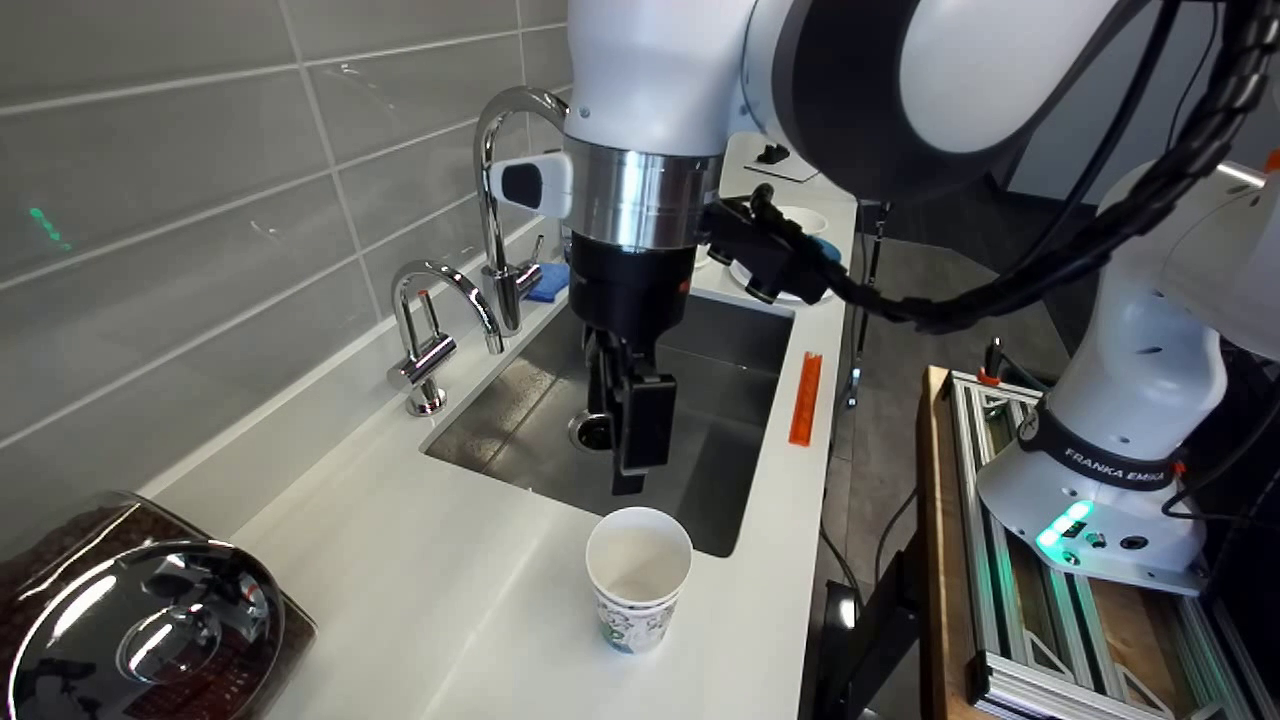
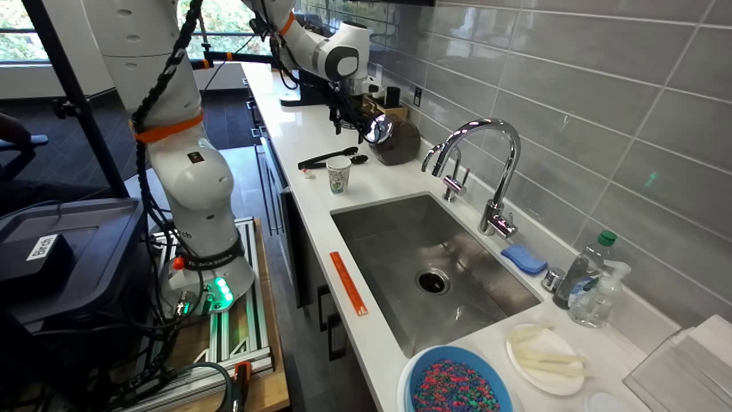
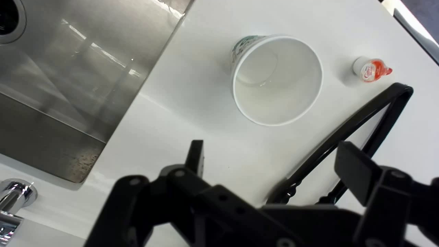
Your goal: Unstack the cups, then stack then back together
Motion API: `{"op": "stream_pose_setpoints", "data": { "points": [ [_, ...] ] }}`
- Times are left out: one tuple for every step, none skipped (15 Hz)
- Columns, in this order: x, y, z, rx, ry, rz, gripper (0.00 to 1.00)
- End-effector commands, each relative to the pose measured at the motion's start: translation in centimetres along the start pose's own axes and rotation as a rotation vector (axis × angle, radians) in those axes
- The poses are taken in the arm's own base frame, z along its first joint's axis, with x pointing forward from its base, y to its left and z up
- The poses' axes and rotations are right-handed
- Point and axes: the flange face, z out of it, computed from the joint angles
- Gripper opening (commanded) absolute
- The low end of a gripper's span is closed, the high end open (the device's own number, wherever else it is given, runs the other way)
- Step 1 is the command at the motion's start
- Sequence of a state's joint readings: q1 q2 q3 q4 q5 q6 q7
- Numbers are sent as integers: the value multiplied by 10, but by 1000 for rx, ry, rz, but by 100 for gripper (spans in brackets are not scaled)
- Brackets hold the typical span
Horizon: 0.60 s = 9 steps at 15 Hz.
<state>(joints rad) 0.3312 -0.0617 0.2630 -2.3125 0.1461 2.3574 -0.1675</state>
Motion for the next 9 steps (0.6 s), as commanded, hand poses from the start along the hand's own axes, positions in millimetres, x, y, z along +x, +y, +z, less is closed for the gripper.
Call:
{"op": "stream_pose_setpoints", "data": {
  "points": [
    [0,-5,-4,13,8,18,100],
    [0,-7,-5,12,8,23,100],
    [-2,-10,-7,14,11,26,100],
    [-4,-13,-9,14,14,32,100],
    [-7,-16,-12,8,15,48,100],
    [-10,-19,-16,3,22,59,100],
    [-13,-23,-20,-1,35,70,100],
    [-17,-27,-23,-7,48,81,100],
    [-20,-31,-27,-12,56,90,100]
  ]
}}
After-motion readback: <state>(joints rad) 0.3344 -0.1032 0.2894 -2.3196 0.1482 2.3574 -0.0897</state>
